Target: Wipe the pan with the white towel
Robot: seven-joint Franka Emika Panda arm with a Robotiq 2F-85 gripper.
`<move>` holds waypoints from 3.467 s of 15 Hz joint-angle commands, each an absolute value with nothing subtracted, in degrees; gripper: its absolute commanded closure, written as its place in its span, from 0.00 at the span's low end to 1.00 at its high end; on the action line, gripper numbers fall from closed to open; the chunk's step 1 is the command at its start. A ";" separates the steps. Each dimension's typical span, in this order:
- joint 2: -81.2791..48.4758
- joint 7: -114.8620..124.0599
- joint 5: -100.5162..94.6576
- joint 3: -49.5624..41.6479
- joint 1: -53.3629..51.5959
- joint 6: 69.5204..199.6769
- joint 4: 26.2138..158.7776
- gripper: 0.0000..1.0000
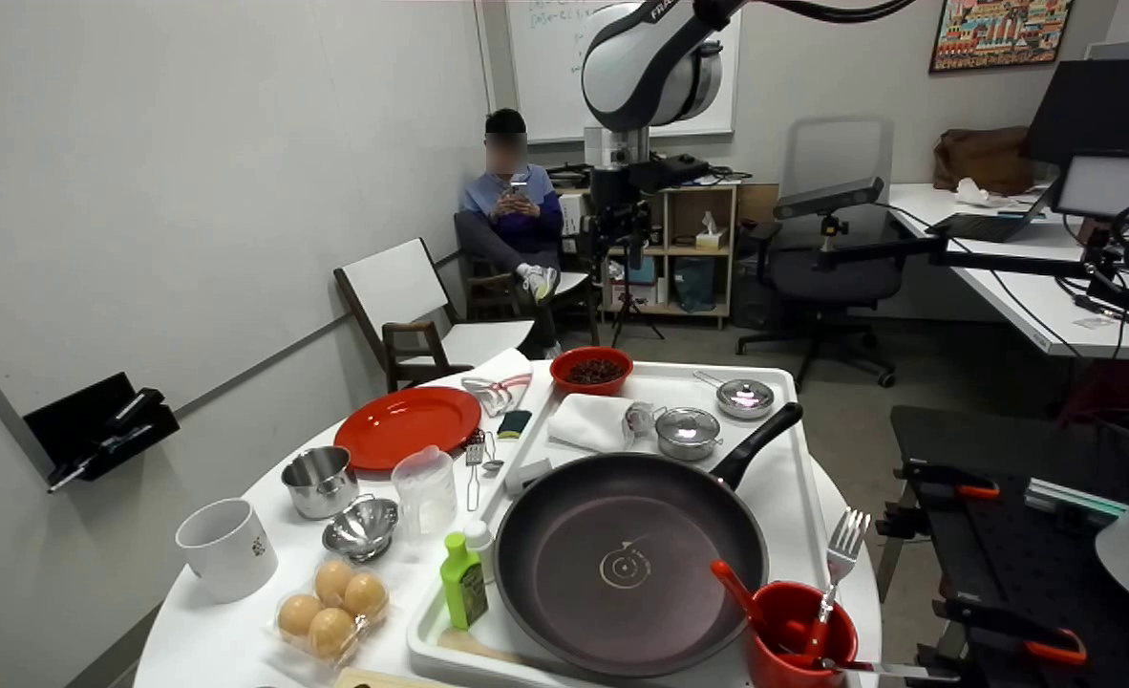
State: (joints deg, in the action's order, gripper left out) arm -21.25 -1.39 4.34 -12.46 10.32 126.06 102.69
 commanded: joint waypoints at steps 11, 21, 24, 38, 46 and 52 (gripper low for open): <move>-25.43 -10.01 4.71 -7.43 12.58 139.37 108.25 0.00; -36.56 -6.63 3.45 -7.19 12.12 151.59 107.48 0.00; -39.23 -4.84 3.51 -7.55 11.83 152.52 105.90 0.00; -47.85 0.79 2.96 -9.19 11.19 150.05 98.97 0.00; -49.11 2.05 2.88 -9.46 10.63 149.60 97.74 0.64; -48.53 1.83 2.52 -9.48 10.29 149.56 98.14 0.96</move>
State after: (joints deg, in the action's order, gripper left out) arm -47.82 0.33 3.98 -8.67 11.03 150.41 99.05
